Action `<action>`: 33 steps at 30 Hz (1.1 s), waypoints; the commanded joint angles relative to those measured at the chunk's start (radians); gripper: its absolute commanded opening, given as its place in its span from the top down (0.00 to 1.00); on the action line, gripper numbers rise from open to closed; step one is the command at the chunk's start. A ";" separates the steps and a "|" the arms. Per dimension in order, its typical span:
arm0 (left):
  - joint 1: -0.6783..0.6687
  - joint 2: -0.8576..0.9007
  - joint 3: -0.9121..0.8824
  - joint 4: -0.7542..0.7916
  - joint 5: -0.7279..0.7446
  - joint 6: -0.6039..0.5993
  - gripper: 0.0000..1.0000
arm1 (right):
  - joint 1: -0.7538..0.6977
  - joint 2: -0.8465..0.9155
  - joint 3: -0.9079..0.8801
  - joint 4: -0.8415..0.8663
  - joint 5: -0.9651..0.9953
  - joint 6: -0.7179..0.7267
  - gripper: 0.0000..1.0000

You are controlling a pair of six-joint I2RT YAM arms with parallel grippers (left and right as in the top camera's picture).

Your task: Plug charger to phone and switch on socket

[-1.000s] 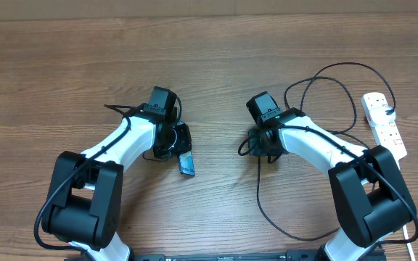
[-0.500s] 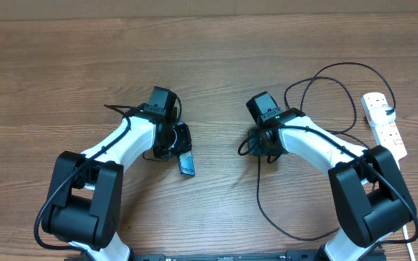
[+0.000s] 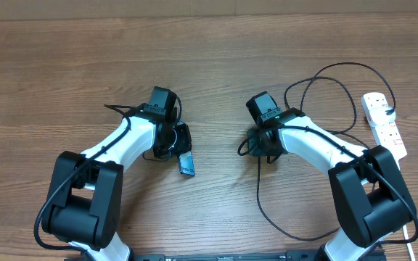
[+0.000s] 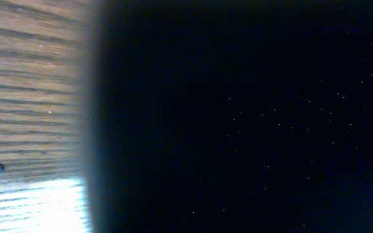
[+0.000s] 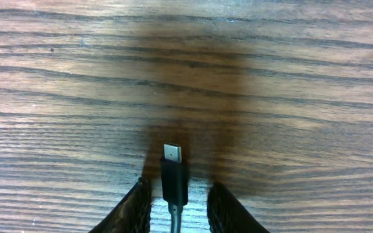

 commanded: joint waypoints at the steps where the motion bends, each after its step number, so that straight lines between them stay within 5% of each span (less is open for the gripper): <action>1: -0.007 -0.034 -0.006 0.003 -0.016 0.020 0.96 | 0.000 0.026 -0.035 -0.010 -0.038 -0.004 0.71; 17: -0.007 -0.034 -0.005 0.003 -0.015 0.020 0.96 | 0.000 0.026 -0.035 -0.012 -0.039 -0.006 0.96; 33: -0.007 -0.034 -0.005 0.003 -0.014 0.020 0.96 | -0.004 0.020 -0.002 -0.034 -0.039 -0.006 0.96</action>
